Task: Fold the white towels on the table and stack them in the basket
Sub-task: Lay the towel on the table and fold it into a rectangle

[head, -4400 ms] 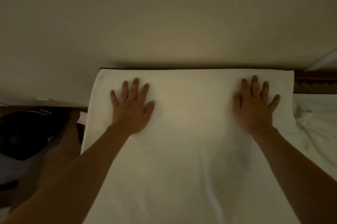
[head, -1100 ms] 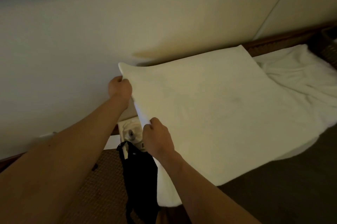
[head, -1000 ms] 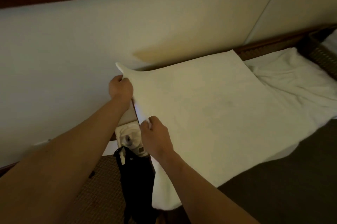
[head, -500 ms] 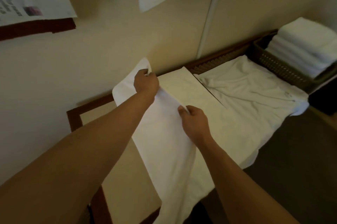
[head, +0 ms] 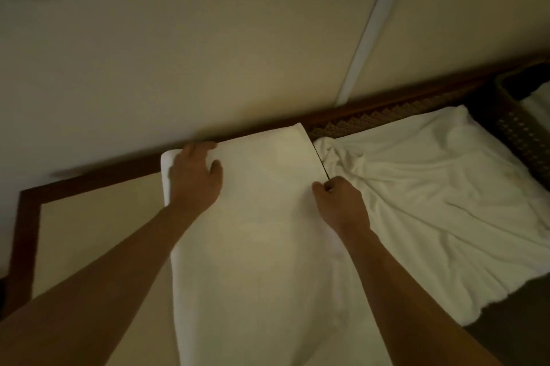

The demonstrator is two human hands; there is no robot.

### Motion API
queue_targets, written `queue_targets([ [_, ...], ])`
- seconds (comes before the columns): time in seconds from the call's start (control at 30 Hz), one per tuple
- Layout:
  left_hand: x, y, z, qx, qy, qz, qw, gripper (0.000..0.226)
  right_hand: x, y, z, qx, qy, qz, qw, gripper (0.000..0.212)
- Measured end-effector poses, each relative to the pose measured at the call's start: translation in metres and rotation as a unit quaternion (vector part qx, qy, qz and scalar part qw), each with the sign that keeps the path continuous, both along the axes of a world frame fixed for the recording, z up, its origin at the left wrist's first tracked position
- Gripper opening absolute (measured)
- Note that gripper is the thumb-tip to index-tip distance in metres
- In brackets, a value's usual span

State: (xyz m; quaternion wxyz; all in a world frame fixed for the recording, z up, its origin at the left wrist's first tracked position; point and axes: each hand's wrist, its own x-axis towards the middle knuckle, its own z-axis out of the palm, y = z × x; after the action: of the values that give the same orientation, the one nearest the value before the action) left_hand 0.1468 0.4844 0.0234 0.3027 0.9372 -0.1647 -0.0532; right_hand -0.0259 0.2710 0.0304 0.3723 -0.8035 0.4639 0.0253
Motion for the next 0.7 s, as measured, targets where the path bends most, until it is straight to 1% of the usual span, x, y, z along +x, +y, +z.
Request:
queue_targets([
  [0.07,0.026,0.021,-0.001,0.127,-0.017,-0.015,0.992,0.045,0.041,-0.017,-0.003,-0.005,-0.020,0.037,0.999,0.036],
  [0.13,0.045,0.035,-0.001,0.205,-0.001,-0.032,0.978,0.055,0.078,-0.031,-0.006,-0.010,-0.040,0.066,0.997,0.041],
  [0.23,0.063,0.042,0.001,0.242,0.014,-0.042,0.969,0.059,0.117,-0.044,-0.012,-0.019,-0.068,0.118,0.990,0.043],
  [0.3,0.071,0.041,0.003,0.274,0.025,-0.048,0.960,0.060,0.127,-0.048,-0.015,-0.044,-0.110,0.141,0.983,0.031],
  [0.37,0.076,0.041,0.004,0.311,0.047,-0.046,0.948,0.067,0.126,-0.053,-0.019,-0.080,-0.157,0.119,0.977,0.022],
  [0.4,0.079,0.041,0.003,0.316,0.061,-0.039,0.946,0.070,0.125,-0.056,-0.023,-0.099,-0.161,0.108,0.976,0.023],
  [0.47,0.082,0.040,0.001,0.304,0.091,-0.015,0.948,0.072,0.124,-0.062,-0.032,-0.125,-0.117,0.124,0.977,0.029],
  [0.5,0.083,0.039,0.000,0.292,0.102,-0.002,0.951,0.069,0.125,-0.065,-0.036,-0.135,-0.101,0.142,0.975,0.031],
  [0.53,0.084,0.039,-0.002,0.277,0.109,0.012,0.955,0.064,0.127,-0.066,-0.038,-0.142,-0.108,0.155,0.972,0.031],
  [0.6,0.085,0.041,-0.007,0.246,0.116,0.039,0.961,0.055,0.134,-0.064,-0.036,-0.160,-0.157,0.167,0.960,0.029],
  [0.63,0.086,0.043,-0.009,0.229,0.117,0.049,0.965,0.051,0.137,-0.063,-0.036,-0.168,-0.168,0.173,0.956,0.029],
  [0.7,0.087,0.048,-0.013,0.189,0.124,0.068,0.972,0.039,0.142,-0.062,-0.038,-0.164,-0.146,0.181,0.959,0.027],
])
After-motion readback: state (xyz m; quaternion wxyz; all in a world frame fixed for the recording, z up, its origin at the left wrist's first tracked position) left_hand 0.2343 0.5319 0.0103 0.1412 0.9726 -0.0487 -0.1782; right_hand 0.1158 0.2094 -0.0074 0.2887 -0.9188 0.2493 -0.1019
